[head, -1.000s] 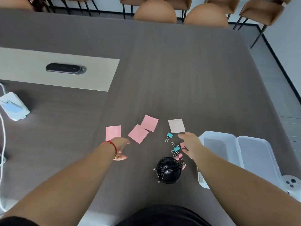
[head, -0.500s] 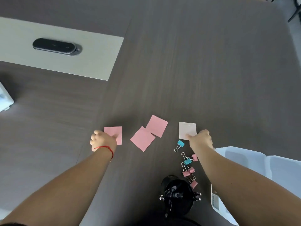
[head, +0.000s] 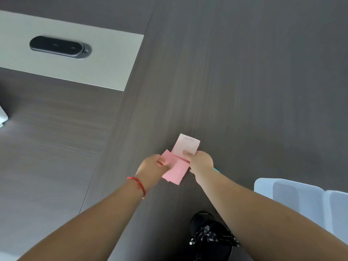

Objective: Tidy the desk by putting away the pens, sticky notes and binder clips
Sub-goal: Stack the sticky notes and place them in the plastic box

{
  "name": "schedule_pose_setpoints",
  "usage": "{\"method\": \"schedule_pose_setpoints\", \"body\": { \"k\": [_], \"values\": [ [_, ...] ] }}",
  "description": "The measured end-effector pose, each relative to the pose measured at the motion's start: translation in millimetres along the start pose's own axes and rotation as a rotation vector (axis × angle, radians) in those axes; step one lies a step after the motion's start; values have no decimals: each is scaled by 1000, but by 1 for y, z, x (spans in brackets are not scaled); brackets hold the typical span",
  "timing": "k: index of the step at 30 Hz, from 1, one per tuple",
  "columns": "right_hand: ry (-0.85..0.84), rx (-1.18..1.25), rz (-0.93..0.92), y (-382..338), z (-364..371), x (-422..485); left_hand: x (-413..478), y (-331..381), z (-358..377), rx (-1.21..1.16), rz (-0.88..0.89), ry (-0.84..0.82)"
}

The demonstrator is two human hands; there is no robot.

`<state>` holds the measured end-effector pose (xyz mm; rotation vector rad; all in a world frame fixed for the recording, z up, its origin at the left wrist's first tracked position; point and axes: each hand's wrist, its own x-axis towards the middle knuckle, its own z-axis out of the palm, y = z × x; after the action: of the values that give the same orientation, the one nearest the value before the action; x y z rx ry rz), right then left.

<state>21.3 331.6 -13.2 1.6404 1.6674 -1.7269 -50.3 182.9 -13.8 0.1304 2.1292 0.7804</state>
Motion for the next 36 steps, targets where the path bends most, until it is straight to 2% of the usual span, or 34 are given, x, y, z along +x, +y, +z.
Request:
{"method": "schedule_pose_setpoints", "body": {
  "k": [2, 4, 6, 8, 13, 16, 21, 26, 30, 36],
  "values": [
    [68, -212, -93, -1, 8, 4, 1, -2, 16, 320, 15, 208],
    [172, -366, -131, 1, 15, 6, -3, 0, 27, 445, 15, 331],
    [303, -497, -118, 4, 22, 6, -4, 3, 33, 442, -17, 373],
    [360, -497, -65, 3, 26, 6, -2, 4, 34, 491, -54, 393],
    [321, -432, 53, -3, 26, 20, 9, 5, 24, 648, -94, 404],
    [270, -395, 47, -2, 19, 24, 10, 8, 20, 579, -144, 355],
    [194, -242, -99, 5, -8, 7, -2, 6, 21, 280, -128, 264],
    [263, 50, -228, 10, -72, -42, -27, 9, 16, 93, -76, 217],
    [367, 290, -369, 26, -154, -89, -48, 35, 6, 12, 4, 196],
    [516, 320, -239, 105, -258, -135, -101, 132, 44, -220, 256, 22]
  ]
}}
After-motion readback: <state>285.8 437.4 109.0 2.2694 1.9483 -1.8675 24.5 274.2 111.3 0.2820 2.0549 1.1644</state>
